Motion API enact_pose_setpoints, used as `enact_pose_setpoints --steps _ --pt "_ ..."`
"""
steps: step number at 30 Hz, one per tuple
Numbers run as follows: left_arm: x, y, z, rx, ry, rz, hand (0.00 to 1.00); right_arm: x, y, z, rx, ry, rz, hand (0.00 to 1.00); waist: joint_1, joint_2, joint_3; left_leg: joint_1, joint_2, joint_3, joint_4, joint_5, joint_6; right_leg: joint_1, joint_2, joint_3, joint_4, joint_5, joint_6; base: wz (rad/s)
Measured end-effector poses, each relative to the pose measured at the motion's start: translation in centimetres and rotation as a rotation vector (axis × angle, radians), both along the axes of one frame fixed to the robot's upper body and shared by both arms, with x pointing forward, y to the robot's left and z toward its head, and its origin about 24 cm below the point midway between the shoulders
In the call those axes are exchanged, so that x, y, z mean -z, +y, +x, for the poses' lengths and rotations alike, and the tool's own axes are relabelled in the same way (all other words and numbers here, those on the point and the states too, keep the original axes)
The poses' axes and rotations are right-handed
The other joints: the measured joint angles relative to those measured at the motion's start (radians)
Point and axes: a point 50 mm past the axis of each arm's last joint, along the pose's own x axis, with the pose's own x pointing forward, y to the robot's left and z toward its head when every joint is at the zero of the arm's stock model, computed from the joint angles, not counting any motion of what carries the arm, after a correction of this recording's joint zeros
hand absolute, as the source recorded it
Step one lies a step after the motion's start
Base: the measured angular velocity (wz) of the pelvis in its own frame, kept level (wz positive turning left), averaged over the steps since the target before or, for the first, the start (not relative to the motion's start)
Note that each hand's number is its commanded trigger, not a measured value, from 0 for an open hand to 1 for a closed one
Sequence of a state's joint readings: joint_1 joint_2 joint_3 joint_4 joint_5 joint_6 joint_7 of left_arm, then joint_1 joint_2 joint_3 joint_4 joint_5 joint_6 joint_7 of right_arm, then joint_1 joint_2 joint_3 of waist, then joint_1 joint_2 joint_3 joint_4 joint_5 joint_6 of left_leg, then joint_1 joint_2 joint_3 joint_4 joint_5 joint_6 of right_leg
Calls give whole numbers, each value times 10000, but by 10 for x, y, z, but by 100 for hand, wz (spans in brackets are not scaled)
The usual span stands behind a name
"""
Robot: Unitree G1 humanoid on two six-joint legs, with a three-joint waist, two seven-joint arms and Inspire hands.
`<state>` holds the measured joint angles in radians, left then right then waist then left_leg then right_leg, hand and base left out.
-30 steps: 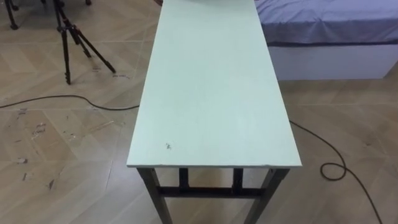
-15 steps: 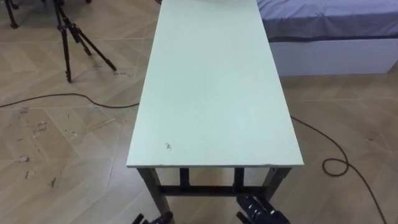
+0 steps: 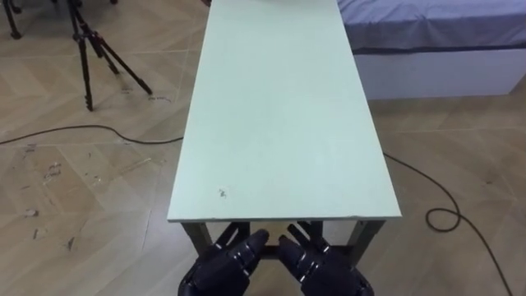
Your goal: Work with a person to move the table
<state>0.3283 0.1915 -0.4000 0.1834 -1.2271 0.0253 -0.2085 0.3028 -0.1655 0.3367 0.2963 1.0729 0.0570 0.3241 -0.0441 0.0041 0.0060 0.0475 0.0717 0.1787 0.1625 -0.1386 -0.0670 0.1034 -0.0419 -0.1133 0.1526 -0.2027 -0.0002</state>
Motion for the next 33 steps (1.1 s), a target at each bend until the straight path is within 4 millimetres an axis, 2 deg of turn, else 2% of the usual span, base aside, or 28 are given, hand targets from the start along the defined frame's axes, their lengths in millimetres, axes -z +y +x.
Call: enact_pose_setpoints --steps 9,17,24,27,29,33 --pt "-3 7 6 320 -164 270 0 -11 -2 8 -9 -415 70 0 -71 -1 46 1 -2 5 -3 0 0 10 -3 1 -10 -2 3 0" --pt "-4 21 11 -496 10 -36 0 -17 -10 12 64 -588 151 0 20 62 91 -12 -1 4 -1 0 0 -17 -4 -15 9 -3 3 0" --pt "-2 31 14 -1150 430 -2 0 -17 -13 12 144 -451 276 0 138 77 91 18 0 -34 -2 0 0 24 -4 -71 29 -1 3 0" --pt "-2 31 17 -1299 713 -343 0 -18 -14 15 671 -155 791 0 186 71 97 23 1 -96 -2 1 1 25 -4 -115 70 -1 3 2" --pt "-1 31 23 -1564 1010 -987 0 -18 -17 19 1211 171 1438 0 237 59 129 79 2 -140 -2 1 2 45 -4 -118 137 -4 3 0" --pt "-2 30 27 -1790 1218 -1638 0 -19 -21 23 1706 421 1694 0 279 53 135 81 0 -136 -2 2 3 10 -9 -87 151 -19 7 -2"
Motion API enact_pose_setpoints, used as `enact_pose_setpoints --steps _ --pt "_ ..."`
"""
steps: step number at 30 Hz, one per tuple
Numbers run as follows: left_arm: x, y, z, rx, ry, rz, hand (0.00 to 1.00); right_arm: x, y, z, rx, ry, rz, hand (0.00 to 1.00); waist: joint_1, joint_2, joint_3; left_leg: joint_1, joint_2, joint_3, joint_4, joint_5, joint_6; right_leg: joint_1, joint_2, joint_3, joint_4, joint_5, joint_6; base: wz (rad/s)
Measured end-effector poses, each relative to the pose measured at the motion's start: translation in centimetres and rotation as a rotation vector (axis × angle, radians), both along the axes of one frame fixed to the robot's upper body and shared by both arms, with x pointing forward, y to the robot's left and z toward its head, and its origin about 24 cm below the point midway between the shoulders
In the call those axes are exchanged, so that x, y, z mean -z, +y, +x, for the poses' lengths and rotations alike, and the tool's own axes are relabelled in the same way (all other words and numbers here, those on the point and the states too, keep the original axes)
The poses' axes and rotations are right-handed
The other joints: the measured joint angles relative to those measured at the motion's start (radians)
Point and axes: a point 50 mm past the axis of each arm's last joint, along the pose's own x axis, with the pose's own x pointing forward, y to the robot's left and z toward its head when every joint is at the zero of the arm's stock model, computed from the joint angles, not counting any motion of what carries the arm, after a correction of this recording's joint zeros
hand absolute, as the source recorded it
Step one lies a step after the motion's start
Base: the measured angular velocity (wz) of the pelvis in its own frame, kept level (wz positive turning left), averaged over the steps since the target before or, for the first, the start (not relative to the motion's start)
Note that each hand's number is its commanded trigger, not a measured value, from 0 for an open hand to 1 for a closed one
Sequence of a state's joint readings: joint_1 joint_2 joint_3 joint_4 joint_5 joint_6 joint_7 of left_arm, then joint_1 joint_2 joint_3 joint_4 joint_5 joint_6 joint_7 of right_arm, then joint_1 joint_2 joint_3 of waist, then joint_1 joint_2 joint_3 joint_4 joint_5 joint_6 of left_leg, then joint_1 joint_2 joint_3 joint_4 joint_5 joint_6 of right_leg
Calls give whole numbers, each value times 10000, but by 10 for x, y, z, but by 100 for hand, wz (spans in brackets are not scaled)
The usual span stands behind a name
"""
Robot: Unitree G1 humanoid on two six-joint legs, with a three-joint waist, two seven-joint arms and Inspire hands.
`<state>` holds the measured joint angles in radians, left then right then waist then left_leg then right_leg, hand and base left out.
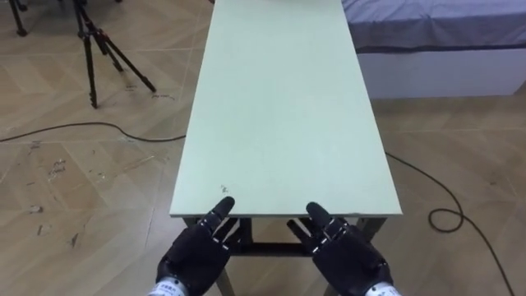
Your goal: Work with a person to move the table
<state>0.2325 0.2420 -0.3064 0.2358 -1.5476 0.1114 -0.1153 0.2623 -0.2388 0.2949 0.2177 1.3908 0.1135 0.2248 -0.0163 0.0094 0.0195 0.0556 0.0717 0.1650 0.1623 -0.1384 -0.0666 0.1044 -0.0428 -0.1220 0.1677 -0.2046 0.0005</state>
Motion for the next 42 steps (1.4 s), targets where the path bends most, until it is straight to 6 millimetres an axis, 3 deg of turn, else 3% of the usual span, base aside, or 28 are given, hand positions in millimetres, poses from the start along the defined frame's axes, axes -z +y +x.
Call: enact_pose_setpoints --steps 10,17,22,31,33,34,35,36,42 --pt "-4 3 5 -473 347 -1039 0 -6 -17 15 1349 558 309 0 112 29 -28 32 5 -10 -2 2 2 -61 19 155 50 5 -15 -4" --pt "-5 5 7 -363 542 -1183 0 -6 -18 16 1392 823 310 0 142 -50 -43 66 3 -33 -21 2 2 -20 21 157 45 6 -16 -1" --pt "-6 5 9 -285 683 -1156 0 -5 -19 17 1409 1076 280 0 180 -145 -102 39 -2 -32 -14 2 2 -25 19 146 29 6 -14 1" --pt "-6 3 13 -735 1000 -1543 0 -6 -16 19 1725 1176 555 0 174 -134 -107 33 0 -32 -2 2 2 -23 22 148 43 6 -14 0" --pt "-6 1 14 -899 1035 -1667 57 -6 -15 19 1819 1160 660 0 166 -123 -102 32 0 -39 2 2 2 -23 22 147 47 6 -14 0" --pt "-6 1 14 -973 1067 -1736 100 -6 -14 19 1900 1153 754 38 164 -117 -98 29 0 -43 3 2 2 -24 23 147 48 6 -14 0" --pt "-6 0 14 -990 1081 -1760 100 -6 -13 20 1971 1143 831 61 162 -103 -92 26 1 -44 7 2 2 -32 22 147 54 7 -15 0" --pt "-6 0 14 -978 1084 -1734 100 -6 -14 20 1984 1139 836 100 155 -94 -91 19 1 -43 13 2 2 -37 22 148 58 7 -15 0" --pt "-4 0 13 -806 1111 -1295 100 -8 -12 21 1994 1026 855 100 122 -30 -64 -28 2 -43 18 2 2 -86 24 155 71 7 -15 0"
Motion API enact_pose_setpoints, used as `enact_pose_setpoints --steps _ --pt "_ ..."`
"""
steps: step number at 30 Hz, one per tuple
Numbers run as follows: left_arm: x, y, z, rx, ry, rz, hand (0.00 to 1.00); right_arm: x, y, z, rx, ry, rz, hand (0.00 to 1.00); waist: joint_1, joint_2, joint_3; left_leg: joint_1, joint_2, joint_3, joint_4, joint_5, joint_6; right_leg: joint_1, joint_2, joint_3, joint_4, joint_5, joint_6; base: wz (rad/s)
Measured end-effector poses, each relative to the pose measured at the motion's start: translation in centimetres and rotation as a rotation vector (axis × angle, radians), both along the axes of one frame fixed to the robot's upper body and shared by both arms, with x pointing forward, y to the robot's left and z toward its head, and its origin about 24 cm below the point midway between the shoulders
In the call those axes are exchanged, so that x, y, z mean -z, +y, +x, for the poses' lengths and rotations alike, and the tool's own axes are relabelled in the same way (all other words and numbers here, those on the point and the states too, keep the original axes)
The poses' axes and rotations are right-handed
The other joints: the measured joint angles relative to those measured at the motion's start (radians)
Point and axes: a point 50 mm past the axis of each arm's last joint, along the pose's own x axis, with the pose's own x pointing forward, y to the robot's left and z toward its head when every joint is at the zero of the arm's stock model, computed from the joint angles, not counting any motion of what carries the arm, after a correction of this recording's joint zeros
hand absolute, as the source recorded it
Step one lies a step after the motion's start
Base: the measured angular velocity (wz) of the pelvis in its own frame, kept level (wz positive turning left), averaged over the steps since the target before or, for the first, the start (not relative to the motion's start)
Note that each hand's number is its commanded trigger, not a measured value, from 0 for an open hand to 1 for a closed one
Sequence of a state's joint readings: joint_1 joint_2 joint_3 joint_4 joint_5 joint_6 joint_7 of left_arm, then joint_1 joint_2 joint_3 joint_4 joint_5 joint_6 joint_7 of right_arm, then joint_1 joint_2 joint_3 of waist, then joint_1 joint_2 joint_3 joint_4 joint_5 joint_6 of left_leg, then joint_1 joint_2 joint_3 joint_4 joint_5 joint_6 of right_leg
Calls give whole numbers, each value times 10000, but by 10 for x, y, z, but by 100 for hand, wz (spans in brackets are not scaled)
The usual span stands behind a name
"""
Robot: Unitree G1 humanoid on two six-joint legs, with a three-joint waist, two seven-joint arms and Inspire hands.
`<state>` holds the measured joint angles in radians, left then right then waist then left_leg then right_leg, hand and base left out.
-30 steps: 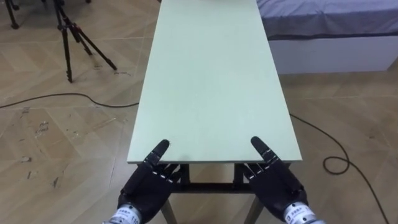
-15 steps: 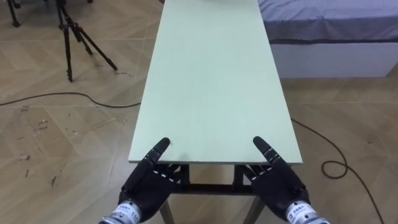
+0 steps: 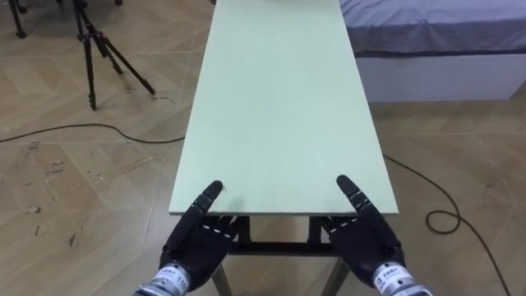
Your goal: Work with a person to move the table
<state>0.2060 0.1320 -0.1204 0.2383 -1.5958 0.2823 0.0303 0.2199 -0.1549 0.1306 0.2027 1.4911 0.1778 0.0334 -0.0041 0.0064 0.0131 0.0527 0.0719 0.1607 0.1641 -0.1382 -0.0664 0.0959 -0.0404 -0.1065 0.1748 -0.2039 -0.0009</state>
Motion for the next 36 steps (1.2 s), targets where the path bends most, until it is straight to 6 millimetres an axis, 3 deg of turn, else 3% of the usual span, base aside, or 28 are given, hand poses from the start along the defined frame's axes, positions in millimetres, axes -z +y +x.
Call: enact_pose_setpoints --steps 7,20,36 --pt "8 -3 -4 225 262 471 100 9 5 -1 186 844 -42 100 78 32 61 -68 0 -3 -47 0 0 -67 -1 -5 40 0 -1 0" --pt "9 -8 -1 328 134 686 100 8 7 5 445 861 -517 100 98 88 134 5 -15 -2 -195 -1 0 -95 -13 1 128 1 2 0" --pt "10 -10 0 218 106 817 100 7 9 5 540 844 -693 100 108 126 122 -7 -15 1 -161 -1 0 -101 -14 -5 138 1 2 0"
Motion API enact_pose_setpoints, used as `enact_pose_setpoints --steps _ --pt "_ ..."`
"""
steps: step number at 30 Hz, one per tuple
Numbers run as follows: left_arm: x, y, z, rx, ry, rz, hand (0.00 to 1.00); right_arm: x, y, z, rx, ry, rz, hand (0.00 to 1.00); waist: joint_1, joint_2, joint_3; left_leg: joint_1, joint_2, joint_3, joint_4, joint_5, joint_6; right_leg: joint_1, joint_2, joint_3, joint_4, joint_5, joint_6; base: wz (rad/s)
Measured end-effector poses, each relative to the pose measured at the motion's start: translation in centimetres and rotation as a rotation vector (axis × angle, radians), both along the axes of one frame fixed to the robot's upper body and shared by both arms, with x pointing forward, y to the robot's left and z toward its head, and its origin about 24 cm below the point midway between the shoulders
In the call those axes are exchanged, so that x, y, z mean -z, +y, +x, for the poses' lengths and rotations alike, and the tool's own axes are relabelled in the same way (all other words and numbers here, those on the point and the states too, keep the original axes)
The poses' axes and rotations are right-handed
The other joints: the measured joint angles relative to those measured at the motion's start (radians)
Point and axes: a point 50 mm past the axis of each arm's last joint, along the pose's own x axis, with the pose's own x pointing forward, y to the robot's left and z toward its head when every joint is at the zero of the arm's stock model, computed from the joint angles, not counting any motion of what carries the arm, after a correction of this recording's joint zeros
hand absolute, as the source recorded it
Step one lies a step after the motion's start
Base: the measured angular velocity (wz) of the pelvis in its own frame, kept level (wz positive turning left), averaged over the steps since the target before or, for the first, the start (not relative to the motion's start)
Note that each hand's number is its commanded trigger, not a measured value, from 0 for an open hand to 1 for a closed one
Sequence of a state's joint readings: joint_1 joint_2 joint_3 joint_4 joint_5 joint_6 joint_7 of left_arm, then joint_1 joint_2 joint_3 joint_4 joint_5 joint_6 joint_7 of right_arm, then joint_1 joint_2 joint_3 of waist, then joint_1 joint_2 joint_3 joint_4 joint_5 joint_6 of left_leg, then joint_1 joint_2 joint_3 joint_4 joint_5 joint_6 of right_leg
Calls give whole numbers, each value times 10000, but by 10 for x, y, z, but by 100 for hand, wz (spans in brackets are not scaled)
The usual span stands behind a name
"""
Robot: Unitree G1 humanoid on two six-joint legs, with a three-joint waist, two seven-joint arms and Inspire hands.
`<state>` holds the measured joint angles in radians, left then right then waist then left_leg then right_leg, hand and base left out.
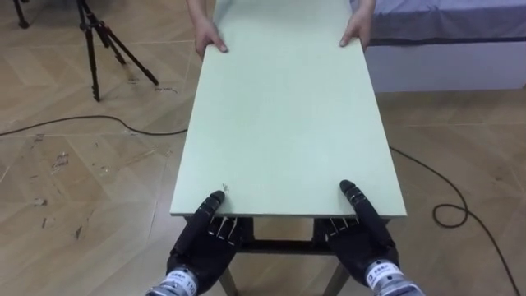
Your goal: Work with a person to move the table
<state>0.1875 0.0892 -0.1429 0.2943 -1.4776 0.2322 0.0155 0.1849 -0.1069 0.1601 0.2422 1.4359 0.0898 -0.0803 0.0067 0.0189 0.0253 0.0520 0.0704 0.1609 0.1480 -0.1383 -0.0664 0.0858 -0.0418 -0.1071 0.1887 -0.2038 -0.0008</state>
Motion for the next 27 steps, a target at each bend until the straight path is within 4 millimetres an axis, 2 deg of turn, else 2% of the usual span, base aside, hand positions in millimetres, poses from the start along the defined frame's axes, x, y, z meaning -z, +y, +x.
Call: enact_pose_setpoints --steps 10,17,22,27 --pt "-2 0 2 -48 -309 58 100 -6 2 5 -61 -421 -256 100 10 2 -7 1 3 -1 49 1 1 -42 -2 14 -2 0 0 0" --pt "-7 2 5 -96 -790 266 100 -12 4 8 -130 -820 -196 100 1 46 -52 -34 4 1 124 1 1 -48 -2 17 -31 -2 1 0" --pt "-14 0 -5 18 -1124 466 100 -21 5 0 -152 -1389 -65 100 -10 -2 -114 -148 7 26 122 1 1 -140 -4 15 3 -1 1 0" --pt "-21 0 -11 78 -1352 533 100 -22 5 -9 52 -1447 192 100 3 -8 -117 -147 35 33 120 1 1 -179 -1 -86 151 1 0 0"
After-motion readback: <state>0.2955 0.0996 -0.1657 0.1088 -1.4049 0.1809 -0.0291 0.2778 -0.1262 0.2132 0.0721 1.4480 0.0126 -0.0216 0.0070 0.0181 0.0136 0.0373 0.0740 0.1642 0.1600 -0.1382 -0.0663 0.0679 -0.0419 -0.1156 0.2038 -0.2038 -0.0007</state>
